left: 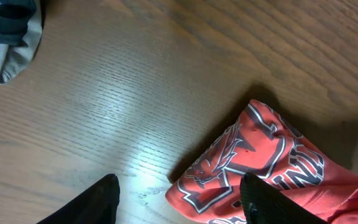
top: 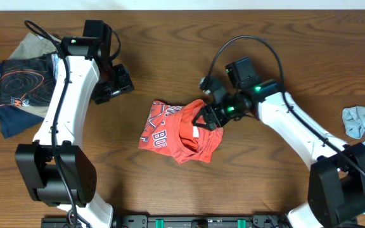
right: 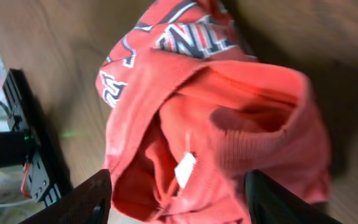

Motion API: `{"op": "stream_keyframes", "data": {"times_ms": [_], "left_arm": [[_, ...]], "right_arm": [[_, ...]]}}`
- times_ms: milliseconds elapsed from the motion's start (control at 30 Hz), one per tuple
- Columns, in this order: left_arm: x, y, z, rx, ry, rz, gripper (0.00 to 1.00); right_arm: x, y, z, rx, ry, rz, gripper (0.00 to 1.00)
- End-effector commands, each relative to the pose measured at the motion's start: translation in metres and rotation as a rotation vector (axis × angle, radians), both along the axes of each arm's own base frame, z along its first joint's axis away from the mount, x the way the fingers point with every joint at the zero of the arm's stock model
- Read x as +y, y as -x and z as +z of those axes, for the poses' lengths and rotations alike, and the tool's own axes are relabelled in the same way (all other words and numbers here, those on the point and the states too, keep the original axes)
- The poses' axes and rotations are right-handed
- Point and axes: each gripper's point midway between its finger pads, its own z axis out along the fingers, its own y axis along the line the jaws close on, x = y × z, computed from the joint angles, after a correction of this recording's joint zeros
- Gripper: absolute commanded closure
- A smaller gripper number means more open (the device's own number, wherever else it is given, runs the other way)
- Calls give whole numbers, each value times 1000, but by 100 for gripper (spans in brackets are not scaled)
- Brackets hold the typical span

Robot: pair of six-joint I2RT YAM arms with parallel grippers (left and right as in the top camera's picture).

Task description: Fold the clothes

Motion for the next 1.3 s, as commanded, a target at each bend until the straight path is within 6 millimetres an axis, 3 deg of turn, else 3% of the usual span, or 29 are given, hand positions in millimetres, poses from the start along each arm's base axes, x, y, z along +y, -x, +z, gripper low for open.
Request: {"op": "stream_keyframes", "data": {"times_ms": [0, 100, 300, 400, 500, 700, 733, 800, 867, 967, 1067, 1133, 1200, 1267], "left_arm": [[1, 1, 4, -10, -3, 10, 36], [1, 1, 4, -10, -3, 9, 36], [1, 1, 4, -11, -3, 9, 36], [1, 1, 4, -11, -3, 9, 36], [1, 1, 4, -10, -3, 9, 36], [1, 2, 4, -8, -3, 9, 36], [1, 2, 3, -7, -3, 9, 36], [1, 2, 3, -6, -3, 9, 36], [1, 2, 3, -6, -3, 9, 36], [1, 2, 3, -6, -3, 9, 36], [1, 2, 3, -7, -3, 8, 36], [1, 2, 3, -7, -3, 6, 36], [1, 2, 3, -7, -4, 6, 36], [1, 2, 3, -8, -4, 6, 36]], "right_arm": [[7, 5, -2, -8, 18, 15, 36], [-4, -4, -14, -27, 131, -63, 53], [-57, -42, -32, -105, 412, -388, 64], [-75, -53, -33, -156, 486, -440, 84], [-81, -54, -37, -150, 512, -450, 94], [-98, -41, -65, -59, 622, -478, 98], [-104, -40, -71, -40, 651, -501, 97], [-107, -37, -79, -11, 665, -500, 76], [-110, -32, -81, 13, 679, -493, 62], [-113, -30, -69, 5, 684, -496, 56], [-112, -34, -43, -38, 649, -515, 52], [-108, -37, -18, -76, 593, -528, 43], [-98, -37, 4, -108, 513, -497, 35], [-77, -31, 25, -124, 389, -417, 35]]}}
